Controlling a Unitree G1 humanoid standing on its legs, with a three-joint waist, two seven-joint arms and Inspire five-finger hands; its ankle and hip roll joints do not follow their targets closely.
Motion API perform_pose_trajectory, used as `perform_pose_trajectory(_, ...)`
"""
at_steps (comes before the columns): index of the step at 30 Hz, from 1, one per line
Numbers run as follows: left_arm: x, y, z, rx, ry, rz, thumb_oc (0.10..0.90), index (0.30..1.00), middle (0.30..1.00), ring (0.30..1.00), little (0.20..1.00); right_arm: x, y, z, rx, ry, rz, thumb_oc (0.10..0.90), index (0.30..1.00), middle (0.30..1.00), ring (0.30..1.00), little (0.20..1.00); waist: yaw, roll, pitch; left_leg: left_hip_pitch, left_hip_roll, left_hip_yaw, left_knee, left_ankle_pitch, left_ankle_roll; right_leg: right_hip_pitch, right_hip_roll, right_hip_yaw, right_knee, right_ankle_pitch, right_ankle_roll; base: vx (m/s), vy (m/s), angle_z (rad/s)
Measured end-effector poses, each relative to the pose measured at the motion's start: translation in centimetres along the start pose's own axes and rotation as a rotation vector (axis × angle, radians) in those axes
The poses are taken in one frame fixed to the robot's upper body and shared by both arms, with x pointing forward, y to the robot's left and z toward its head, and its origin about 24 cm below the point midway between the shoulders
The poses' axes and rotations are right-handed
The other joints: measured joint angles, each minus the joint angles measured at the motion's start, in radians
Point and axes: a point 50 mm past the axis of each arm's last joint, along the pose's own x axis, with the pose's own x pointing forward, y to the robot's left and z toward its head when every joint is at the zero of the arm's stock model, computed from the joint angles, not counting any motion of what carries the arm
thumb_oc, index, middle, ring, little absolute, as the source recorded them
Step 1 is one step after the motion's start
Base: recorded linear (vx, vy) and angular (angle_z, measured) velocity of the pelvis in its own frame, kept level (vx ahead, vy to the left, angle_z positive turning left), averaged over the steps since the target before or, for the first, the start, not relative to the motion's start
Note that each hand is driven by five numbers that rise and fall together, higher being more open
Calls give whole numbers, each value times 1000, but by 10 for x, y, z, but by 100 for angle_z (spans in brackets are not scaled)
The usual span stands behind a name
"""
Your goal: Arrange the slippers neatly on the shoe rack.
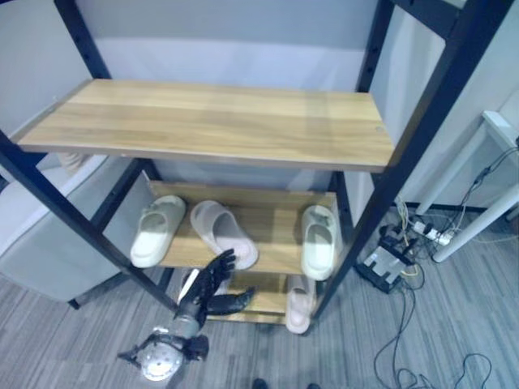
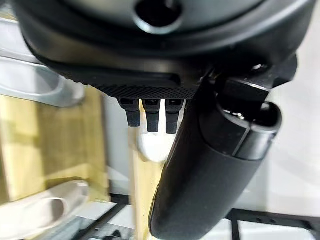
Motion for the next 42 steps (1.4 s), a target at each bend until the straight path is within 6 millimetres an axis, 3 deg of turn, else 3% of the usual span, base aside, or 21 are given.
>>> perform_pose_trajectory(8, 47, 7, 81, 243, -332, 85, 800, 900, 900, 900, 900, 0, 5, 0, -20, -4, 14, 800, 900, 900, 900, 900, -16, 5, 5, -5, 4, 9, 4, 3, 3, -8, 4, 3, 0, 1, -1, 51, -20, -3)
perform_pose_trajectory(11, 54, 13, 96, 416, -404, 141, 800, 900, 900, 900, 900, 0, 5, 2, -25, -10, 15, 800, 900, 900, 900, 900, -32, 6, 5, -4, 5, 15, 4, 2, 2, -9, 5, 5, 0, 1, -1, 51, -5, -6)
perform_pose_trajectory(14, 64, 22, 100, 571, -408, 192, 800, 900, 900, 900, 900, 0, 6, 1, -38, -5, 17, 800, 900, 900, 900, 900, -41, 7, 6, -2, 7, 24, 0, -1, -1, -11, 7, 14, -1, 1, -1, 43, 0, -9)
perform_pose_trajectory(16, 68, 38, 98, 806, -387, 260, 800, 900, 900, 900, 900, 1, 4, 3, -41, -2, 12, 800, 900, 900, 900, 900, -57, 8, 6, -3, 8, 32, 0, -1, -2, -16, 8, 21, -1, 1, -1, 19, 14, -11)
perform_pose_trajectory(19, 69, 46, 93, 946, -374, 313, 800, 900, 900, 900, 900, 1, 4, 0, -49, 5, 13, 800, 900, 900, 900, 900, -57, 8, 6, -10, 8, 35, -1, -3, -4, -24, 7, 25, -1, 1, -2, 20, 5, -4)
perform_pose_trajectory(25, 74, 54, 80, 1146, -320, 370, 800, 900, 900, 900, 900, 1, 5, 3, -86, -17, 15, 800, 900, 900, 900, 900, -58, 4, 7, -23, 7, 40, 0, -2, -2, -39, 7, 30, -1, 4, -2, 14, 3, -2)
perform_pose_trajectory(33, 75, 58, 80, 1229, -299, 422, 800, 900, 900, 900, 900, 1, 4, 9, -86, -39, 1, 800, 900, 900, 900, 900, -58, -7, 12, -42, 8, 64, 0, 0, -1, -68, 8, 56, -1, 13, -1, -21, 10, -8)
perform_pose_trajectory(38, 98, 54, 101, 1312, -354, 448, 800, 900, 900, 900, 900, 4, 0, 41, -96, -117, -29, 800, 900, 900, 900, 900, -60, -26, 74, -135, 7, 69, 4, 31, 2, -162, 8, 58, -1, 50, 0, -84, 19, -2)
perform_pose_trajectory(42, 110, 50, 120, 1337, -403, 485, 800, 900, 900, 900, 900, 4, -4, 69, -116, -183, -51, 800, 900, 900, 900, 900, -62, -21, 127, -210, 7, 84, 4, 51, -1, -241, 7, 69, 0, 80, 0, -61, 33, -10)
